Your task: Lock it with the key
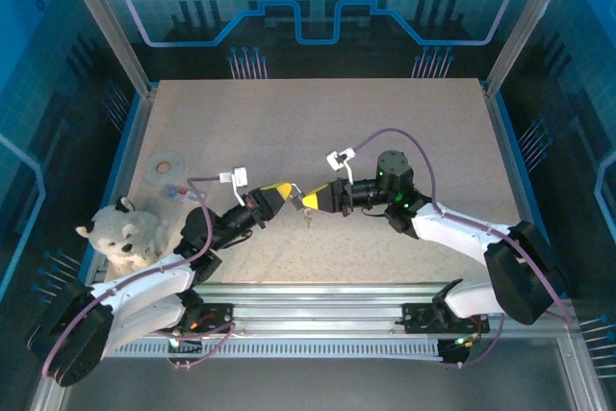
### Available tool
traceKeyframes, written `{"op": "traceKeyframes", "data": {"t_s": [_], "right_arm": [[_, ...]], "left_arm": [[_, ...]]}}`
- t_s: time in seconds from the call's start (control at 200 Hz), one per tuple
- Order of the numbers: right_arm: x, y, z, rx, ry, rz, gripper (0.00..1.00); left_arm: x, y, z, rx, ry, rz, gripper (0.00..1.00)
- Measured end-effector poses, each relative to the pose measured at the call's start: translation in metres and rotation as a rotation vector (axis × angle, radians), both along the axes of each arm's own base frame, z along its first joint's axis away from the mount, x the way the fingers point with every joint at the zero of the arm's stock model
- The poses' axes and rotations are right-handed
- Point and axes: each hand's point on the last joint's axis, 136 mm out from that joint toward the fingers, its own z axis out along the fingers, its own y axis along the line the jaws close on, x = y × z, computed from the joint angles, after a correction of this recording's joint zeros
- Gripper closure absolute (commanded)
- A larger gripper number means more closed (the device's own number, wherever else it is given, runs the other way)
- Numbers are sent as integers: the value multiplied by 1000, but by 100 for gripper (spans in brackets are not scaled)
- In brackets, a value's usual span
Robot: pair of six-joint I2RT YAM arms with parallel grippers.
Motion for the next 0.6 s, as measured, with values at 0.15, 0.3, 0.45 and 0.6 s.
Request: {"op": "traceKeyframes", "data": {"t_s": [0.15,0.3,0.45,0.6], "right_arm": [[5,2,-5,-4,6,-15,100],[12,6,-13,-1,47,-17,100],[18,7,-18,14,82,-9,100],[22,8,-11,28,81,-6,100]], "left_arm": [[3,1,-4,2,12,13,100],[7,4,-13,7,32,42,100],[11,7,-17,8,42,67,100],[11,6,-13,-7,26,73,100]]}}
